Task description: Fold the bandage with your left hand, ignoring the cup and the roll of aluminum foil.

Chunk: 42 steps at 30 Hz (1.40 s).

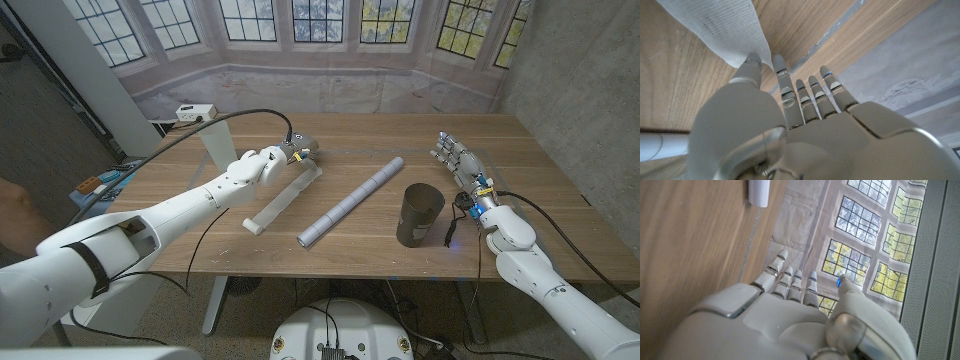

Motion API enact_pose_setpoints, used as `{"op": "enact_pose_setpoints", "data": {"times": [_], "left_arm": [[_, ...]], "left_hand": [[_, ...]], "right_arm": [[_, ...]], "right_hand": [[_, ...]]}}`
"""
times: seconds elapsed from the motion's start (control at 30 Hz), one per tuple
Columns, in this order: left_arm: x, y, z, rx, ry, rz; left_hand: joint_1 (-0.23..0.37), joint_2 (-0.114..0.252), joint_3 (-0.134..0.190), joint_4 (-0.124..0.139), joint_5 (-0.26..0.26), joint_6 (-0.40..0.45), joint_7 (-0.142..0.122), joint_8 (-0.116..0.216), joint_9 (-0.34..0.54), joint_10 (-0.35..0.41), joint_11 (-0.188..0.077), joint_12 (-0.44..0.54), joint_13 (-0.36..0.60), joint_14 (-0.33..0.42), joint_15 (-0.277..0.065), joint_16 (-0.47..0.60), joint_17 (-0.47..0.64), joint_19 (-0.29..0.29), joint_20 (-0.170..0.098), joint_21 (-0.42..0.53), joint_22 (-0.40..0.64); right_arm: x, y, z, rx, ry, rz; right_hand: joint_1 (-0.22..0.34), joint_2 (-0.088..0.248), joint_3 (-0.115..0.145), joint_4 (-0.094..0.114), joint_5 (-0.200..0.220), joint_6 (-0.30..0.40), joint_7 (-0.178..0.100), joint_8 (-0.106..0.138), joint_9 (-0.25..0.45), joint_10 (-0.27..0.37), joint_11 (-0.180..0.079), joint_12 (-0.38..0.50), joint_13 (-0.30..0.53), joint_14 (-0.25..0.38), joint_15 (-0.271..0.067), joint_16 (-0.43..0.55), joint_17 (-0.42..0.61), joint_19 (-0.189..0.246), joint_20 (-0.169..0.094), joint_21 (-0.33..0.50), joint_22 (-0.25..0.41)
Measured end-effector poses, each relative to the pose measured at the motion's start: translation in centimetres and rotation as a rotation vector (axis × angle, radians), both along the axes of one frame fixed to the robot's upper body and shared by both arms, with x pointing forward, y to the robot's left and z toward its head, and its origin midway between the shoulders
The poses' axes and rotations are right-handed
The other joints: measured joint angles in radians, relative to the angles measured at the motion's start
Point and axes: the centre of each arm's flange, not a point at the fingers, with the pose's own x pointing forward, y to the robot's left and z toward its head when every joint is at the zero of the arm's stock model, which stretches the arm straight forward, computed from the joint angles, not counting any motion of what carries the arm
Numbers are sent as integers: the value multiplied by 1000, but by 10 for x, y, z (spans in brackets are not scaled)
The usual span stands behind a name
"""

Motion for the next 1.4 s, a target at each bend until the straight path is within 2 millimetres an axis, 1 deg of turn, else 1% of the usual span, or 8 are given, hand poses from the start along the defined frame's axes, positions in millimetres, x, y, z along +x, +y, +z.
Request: {"op": "enact_pose_setpoints", "data": {"times": [0.13, 0.3, 0.43, 0.57, 0.97, 1.17, 1.23, 1.4], "left_arm": [[0, 0, -1, 0, -5, 1], [2, 2, -4, 0, -8, 4], [3, 3, -5, -1, -12, 6], [4, 4, -5, 0, -19, 5], [10, 5, -4, 7, -32, -5], [12, 5, -3, 9, -36, -10], [12, 4, -3, 9, -38, -16], [13, 3, -2, 12, -43, -30]], "left_hand": [[4, 4, 4, -4, 0, 14, -4, 8, 0, 10, -5, 0, 0, 11, -4, 0, 0, 7, -7, 1, 0], [12, 12, 4, -4, 4, 31, -3, 12, 5, 29, -12, 0, 0, 22, -7, 5, 0, 13, -6, 4, 0], [13, 13, 4, -4, 4, 36, -7, 12, 5, 35, -6, 0, 0, 23, -9, 6, 0, 16, -9, 4, 0], [14, 14, 4, -4, 4, 43, -7, 12, 6, 44, -16, 7, 0, 34, -12, 8, 0, 20, -6, 4, 0], [24, 23, 4, -4, 4, 80, -9, 20, 8, 76, -23, 8, 0, 57, -22, 16, 5, 25, -11, 7, 0], [25, 24, 4, -4, 4, 89, -14, 30, 14, 83, -19, 8, 5, 63, -23, 16, 5, 36, -11, 11, 0], [25, 24, 4, -4, 4, 93, -11, 37, 17, 89, -24, 7, 5, 70, -23, 19, 9, 36, -11, 11, 0], [25, 24, 4, -4, 4, 117, -20, 51, 26, 109, -29, 14, 5, 82, -32, 23, 10, 37, -12, 11, 0]], "right_arm": [[-1, -1, -1, -1, 1, 0], [-1, -1, -1, -1, 2, 0], [-1, -1, -1, 0, 2, 0], [-1, -1, -2, 1, 3, 0], [2, 1, -2, 4, 8, -1], [2, 2, -1, 6, 8, -7], [2, 2, -1, 6, 8, -7], [1, 2, -1, 7, 10, -12]], "right_hand": [[0, 0, 0, 0, 0, 0, 0, 0, 0, 0, 0, 0, 0, 0, 0, 0, 0, 0, 0, 0, 0], [0, 0, 0, 0, 0, 0, 0, 0, 0, 0, 0, 0, 0, 0, 0, 0, 0, 0, 0, 0, 0], [0, 0, 0, 0, 0, 0, 0, 0, 0, 0, 0, 0, 0, 0, 0, 0, 0, 0, 0, 0, 0], [0, 0, 0, 0, 0, 0, 0, 0, 0, 0, 0, 0, 0, 0, 0, 0, 0, 0, 0, 0, 0], [0, 0, 4, -4, 0, 0, 0, 0, 0, 0, 0, 0, 0, 0, 0, 0, 0, 0, 0, 0, 0], [-4, 4, 4, -4, 0, 0, 0, 0, 0, 0, 0, 0, 0, 0, 0, 0, 0, 0, 0, 0, 0], [-4, 4, 4, -4, 0, 0, 0, 0, 0, 0, 0, 0, 0, 0, 0, 0, 0, 0, 0, 0, 0], [-4, 4, 4, -4, 0, 0, 0, 0, 0, 0, 0, 0, 0, 0, 0, 0, 0, 0, 0, 0, 0]]}}
